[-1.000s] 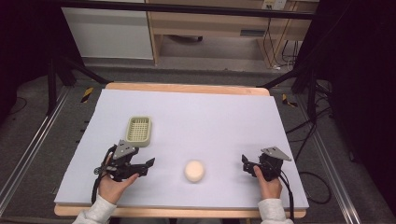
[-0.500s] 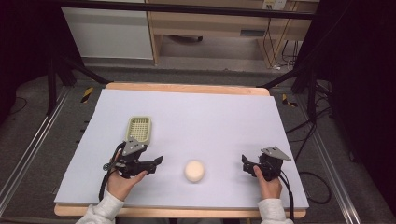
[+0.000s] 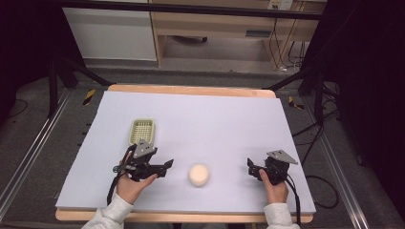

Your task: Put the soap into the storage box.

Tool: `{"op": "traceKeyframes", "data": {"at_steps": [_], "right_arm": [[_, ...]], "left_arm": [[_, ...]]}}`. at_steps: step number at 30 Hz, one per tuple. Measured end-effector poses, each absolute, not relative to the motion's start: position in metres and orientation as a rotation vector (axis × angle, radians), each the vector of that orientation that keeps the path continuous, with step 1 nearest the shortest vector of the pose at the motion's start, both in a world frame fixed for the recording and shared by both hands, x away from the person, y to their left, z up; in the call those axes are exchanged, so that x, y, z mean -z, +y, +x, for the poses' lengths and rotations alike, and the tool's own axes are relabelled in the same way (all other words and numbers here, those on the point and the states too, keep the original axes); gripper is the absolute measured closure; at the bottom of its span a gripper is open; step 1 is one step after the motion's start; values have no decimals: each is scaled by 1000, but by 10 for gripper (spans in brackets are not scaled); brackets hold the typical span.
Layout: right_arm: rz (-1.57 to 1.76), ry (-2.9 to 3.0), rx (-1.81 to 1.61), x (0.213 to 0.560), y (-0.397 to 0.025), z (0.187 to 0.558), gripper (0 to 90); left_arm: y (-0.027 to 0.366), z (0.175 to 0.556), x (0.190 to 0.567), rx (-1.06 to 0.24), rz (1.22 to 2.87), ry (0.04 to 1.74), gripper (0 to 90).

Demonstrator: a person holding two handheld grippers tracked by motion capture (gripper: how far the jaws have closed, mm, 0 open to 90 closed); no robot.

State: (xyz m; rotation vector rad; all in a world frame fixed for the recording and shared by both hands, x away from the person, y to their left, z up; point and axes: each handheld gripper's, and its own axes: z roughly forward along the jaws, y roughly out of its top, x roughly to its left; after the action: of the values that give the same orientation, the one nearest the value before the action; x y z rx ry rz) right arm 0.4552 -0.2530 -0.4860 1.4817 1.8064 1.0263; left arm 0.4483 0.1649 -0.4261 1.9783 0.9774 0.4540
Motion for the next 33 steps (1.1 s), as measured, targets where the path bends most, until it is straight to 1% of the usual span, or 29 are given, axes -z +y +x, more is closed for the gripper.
{"op": "traceKeyframes", "data": {"at_steps": [11,33], "right_arm": [[1473,1813,-1017,486,-252,455,44],[1476,1812,-1021,486,-252,455,44]], "left_arm": [[143,451,423,-434,2009,932,233],[115,446,427,-397,2038,895,222]]}}
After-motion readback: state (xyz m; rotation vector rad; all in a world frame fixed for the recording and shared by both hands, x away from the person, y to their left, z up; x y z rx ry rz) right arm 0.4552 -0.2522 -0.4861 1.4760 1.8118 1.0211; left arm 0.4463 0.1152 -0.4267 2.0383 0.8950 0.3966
